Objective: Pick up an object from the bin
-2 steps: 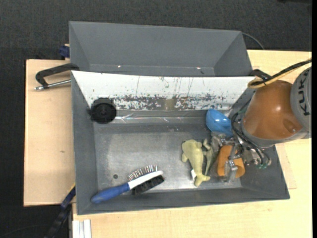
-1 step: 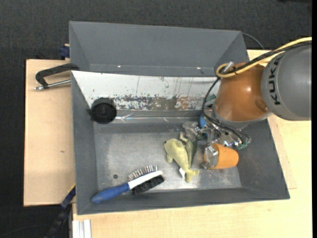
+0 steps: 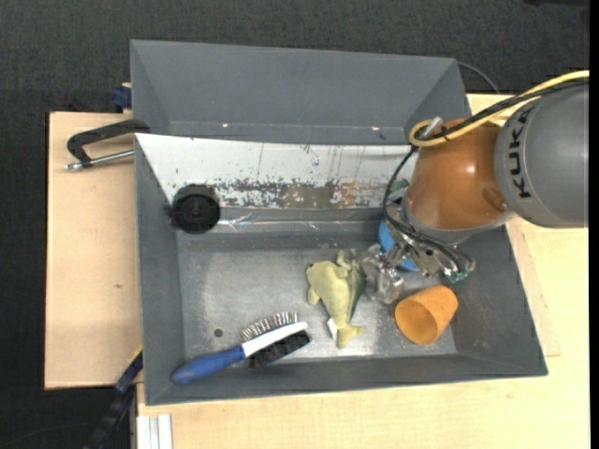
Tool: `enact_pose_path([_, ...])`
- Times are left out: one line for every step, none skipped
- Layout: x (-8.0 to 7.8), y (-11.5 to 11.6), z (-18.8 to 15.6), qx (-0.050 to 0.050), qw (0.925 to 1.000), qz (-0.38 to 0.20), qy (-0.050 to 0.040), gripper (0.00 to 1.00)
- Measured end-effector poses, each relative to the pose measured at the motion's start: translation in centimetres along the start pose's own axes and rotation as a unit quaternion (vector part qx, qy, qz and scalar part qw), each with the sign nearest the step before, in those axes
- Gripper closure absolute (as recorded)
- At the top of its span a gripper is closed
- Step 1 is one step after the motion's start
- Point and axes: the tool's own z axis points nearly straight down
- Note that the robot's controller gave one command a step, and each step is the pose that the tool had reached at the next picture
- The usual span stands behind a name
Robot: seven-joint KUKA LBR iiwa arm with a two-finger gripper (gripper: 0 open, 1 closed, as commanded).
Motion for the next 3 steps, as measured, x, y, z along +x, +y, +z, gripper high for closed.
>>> enact_pose_path([0.1,0.1,0.2,-0.002,1.0000,0.000,0.0026,0.00])
enact_pose_path([6.1,-4.7,-3.7,-0.001,0.9844,-0.176,0.0019,0.00])
enact_pose_path([5.9,-4.6,-3.8,0.000,0.9842,-0.177,0.0001,1.00])
